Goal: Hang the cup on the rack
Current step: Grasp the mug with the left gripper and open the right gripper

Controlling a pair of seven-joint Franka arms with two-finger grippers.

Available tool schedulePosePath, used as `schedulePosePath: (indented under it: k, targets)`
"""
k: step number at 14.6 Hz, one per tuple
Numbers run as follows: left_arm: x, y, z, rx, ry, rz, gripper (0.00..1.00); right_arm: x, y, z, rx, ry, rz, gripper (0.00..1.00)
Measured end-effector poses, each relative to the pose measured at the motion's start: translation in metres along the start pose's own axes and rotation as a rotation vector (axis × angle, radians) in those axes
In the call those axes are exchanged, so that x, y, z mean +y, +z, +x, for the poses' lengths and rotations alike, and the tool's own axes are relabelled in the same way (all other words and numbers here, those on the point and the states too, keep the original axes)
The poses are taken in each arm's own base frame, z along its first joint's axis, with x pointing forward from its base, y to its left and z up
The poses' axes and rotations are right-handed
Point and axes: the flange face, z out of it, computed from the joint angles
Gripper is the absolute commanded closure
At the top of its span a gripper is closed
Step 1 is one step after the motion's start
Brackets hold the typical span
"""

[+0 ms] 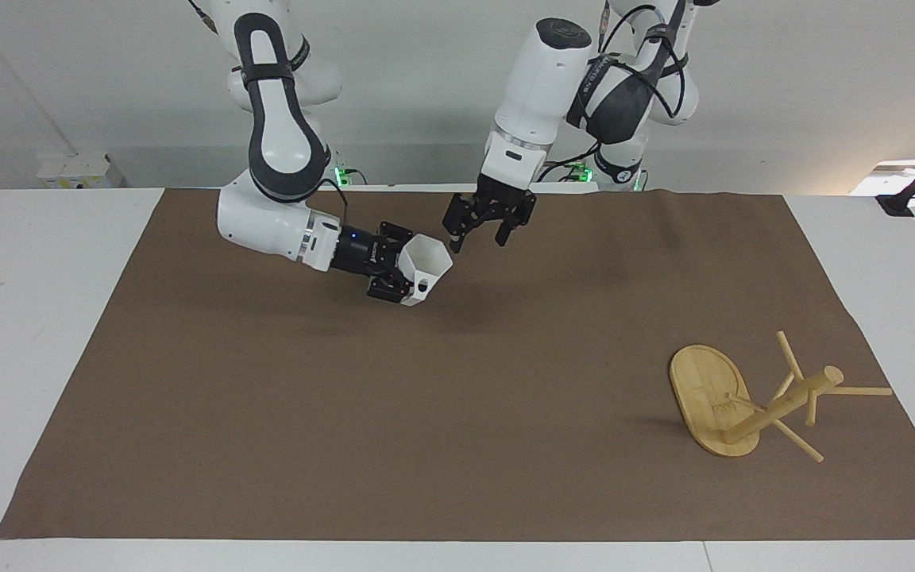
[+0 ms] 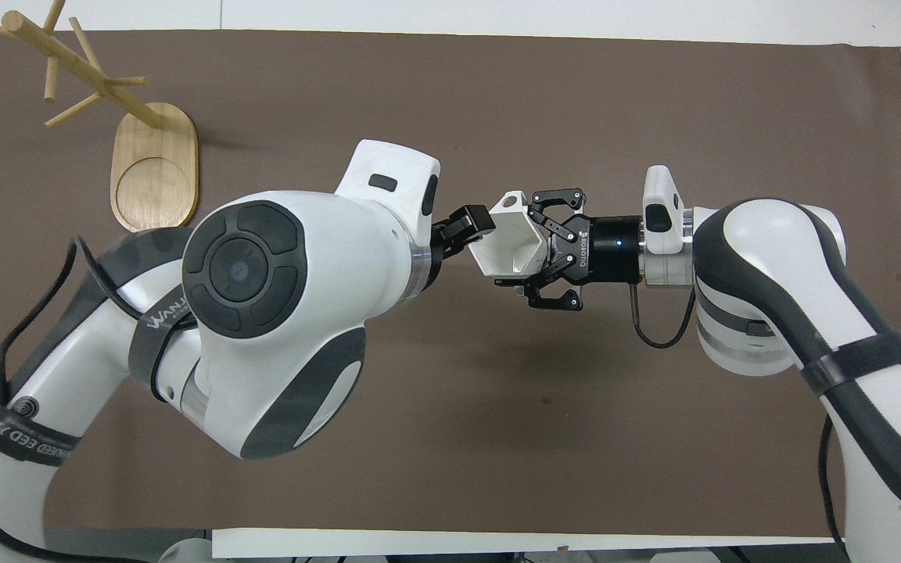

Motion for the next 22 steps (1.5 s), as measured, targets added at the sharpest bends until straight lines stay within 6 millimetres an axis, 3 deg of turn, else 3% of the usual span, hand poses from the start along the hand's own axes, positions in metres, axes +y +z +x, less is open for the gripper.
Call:
schedulePosePath:
  k: [4,7,10,11,12,17,18,19,20,22]
  targets:
    - [0.0,0.017,0.001,-0.043,-0.039,-0.007,0.19,0.0,0.0,-0.001,0.0,0.001,0.0,0.86]
    - [0.001,0.032,0.004,-0.054,-0.053,-0.012,0.28,0.0,0.0,-0.001,-0.001,0.002,0.001,0.86]
    - [0.002,0.042,0.004,-0.106,-0.071,-0.037,0.6,-0.001,0.0,-0.001,-0.001,0.003,0.001,0.85]
    - [0.003,0.044,0.003,-0.117,-0.075,-0.042,0.87,-0.001,0.0,-0.001,-0.001,0.003,0.001,0.85]
    - [0.003,0.044,0.002,-0.128,-0.084,-0.05,1.0,-0.001,0.0,-0.001,-0.001,0.003,0.001,0.85]
    - [0.008,0.045,0.003,-0.125,-0.106,-0.101,1.0,0.002,-0.005,-0.004,-0.001,0.01,-0.015,0.82]
    - [0.009,0.045,0.003,-0.124,-0.106,-0.102,1.0,0.002,-0.005,-0.004,-0.001,0.011,-0.015,0.71]
    - [0.009,0.045,0.003,-0.124,-0.106,-0.102,1.0,0.002,-0.005,-0.004,-0.001,0.011,-0.016,0.48]
    - [0.009,0.045,0.003,-0.124,-0.106,-0.102,1.0,0.002,-0.005,-0.004,-0.001,0.011,-0.016,0.06]
    - [0.01,0.045,0.001,-0.121,-0.089,-0.11,1.0,0.003,-0.006,-0.004,-0.002,0.011,-0.018,0.0]
